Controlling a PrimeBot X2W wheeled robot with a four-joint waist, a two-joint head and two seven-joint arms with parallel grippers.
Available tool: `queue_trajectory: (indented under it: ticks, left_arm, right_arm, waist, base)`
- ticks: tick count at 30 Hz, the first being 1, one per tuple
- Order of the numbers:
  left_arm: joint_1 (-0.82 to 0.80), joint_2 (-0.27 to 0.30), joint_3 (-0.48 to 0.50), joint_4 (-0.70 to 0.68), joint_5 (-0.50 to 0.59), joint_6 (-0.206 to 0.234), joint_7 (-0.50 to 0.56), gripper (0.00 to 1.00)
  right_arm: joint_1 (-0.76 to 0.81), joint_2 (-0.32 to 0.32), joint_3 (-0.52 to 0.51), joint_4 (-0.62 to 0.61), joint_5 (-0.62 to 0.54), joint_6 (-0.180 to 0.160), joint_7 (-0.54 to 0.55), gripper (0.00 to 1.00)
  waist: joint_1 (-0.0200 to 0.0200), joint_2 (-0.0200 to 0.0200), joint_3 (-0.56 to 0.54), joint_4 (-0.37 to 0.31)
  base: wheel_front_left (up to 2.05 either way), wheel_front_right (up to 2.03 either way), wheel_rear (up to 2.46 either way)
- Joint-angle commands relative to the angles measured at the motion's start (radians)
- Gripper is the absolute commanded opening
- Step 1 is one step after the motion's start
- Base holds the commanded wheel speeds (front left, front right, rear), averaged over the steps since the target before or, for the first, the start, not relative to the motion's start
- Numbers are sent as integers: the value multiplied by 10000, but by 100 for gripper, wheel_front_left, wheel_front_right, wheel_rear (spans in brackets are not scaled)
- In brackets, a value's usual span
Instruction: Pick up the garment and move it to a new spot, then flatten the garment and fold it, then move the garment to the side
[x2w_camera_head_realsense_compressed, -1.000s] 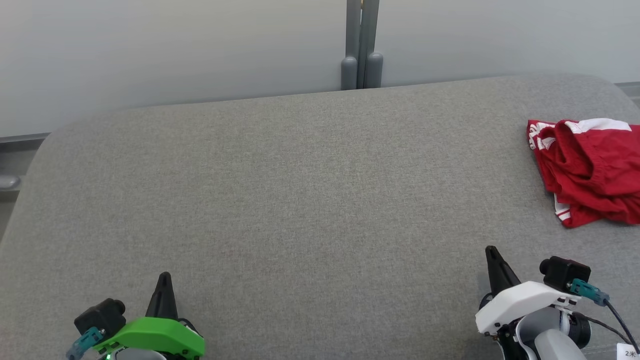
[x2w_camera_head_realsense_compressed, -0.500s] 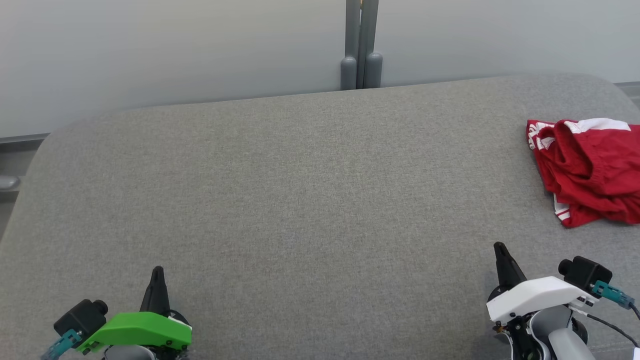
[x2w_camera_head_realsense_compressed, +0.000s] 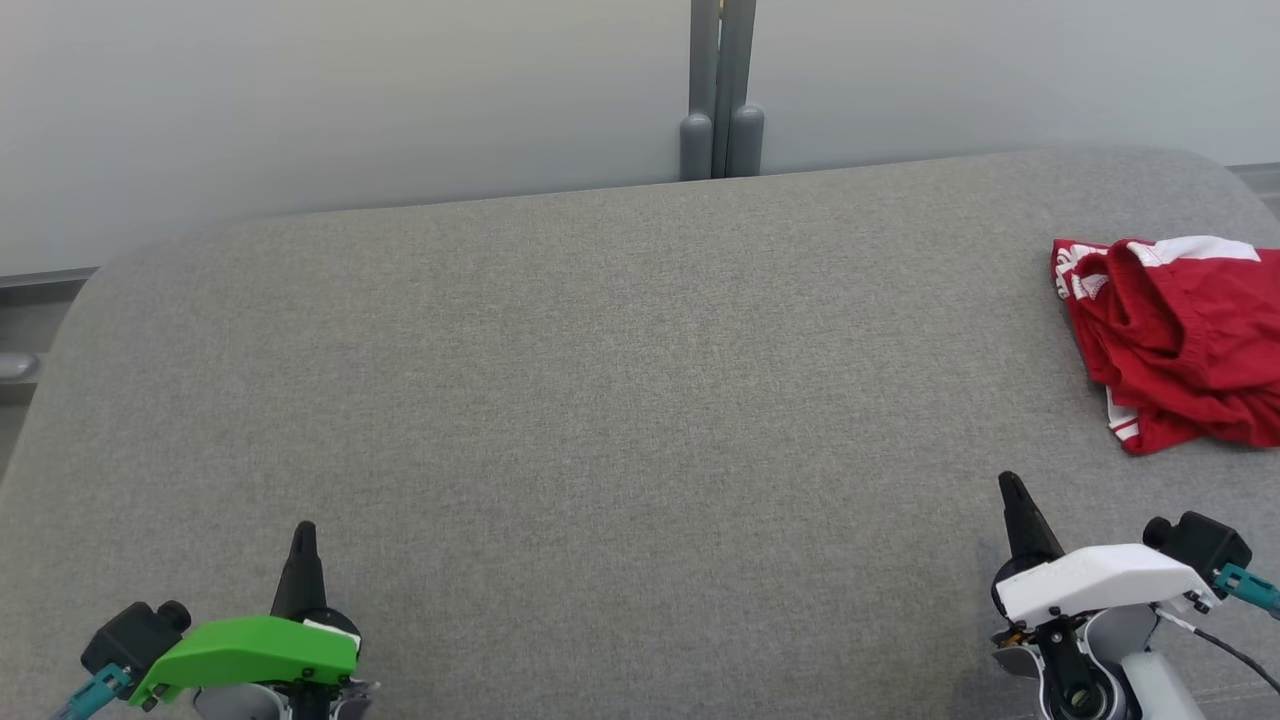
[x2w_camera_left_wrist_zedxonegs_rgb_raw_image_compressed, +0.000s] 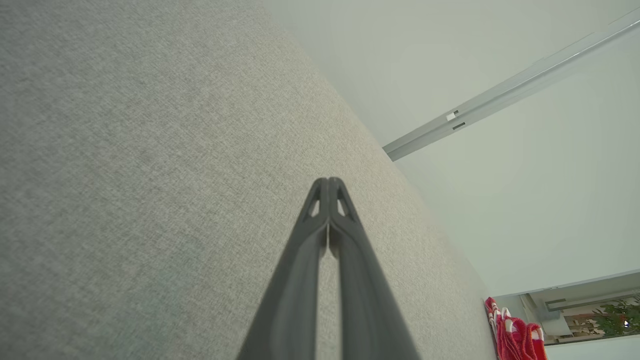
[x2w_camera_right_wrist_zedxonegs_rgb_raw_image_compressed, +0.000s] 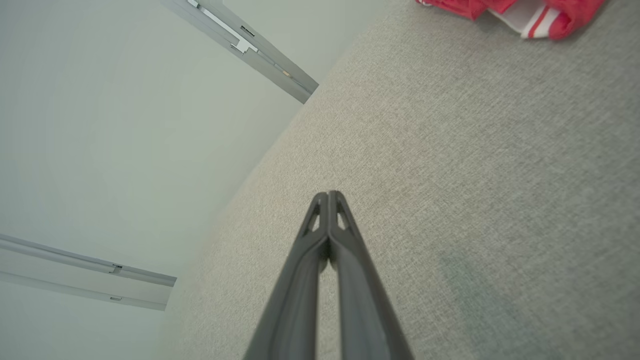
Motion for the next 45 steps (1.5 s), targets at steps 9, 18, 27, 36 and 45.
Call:
queue_trajectory:
  ticks: [9,18,27,36,45]
  left_arm:
    - [-123,67,180,-381,-1196,-140,315,0]
    - [-127,75,293,-579,-2115,-203,565,0]
    - [-130,83,399,-767,-2921,-278,786,0]
    - [-133,90,505,-933,-3706,-329,1002,0]
    - [-135,93,583,-1079,-4346,-367,1173,0]
  right_arm:
    - [55,-73,-157,-427,1312,2,311,0]
    - [119,-78,-257,-666,2326,2,568,0]
    - [172,-85,-353,-886,3268,2,808,0]
    - [234,-91,-440,-1086,4132,2,1030,0]
    - [287,-96,-513,-1254,4857,2,1213,0]
  waist:
    - [0,0,-3,-9]
    - [0,0,-6,-18]
    - [0,0,-9,-26]
    - [0,0,-12,-35]
    - [0,0,-14,-43]
  base:
    - [0,0,0]
    - [0,0,0]
    - [0,0,0]
    - [0,0,0]
    - [0,0,0]
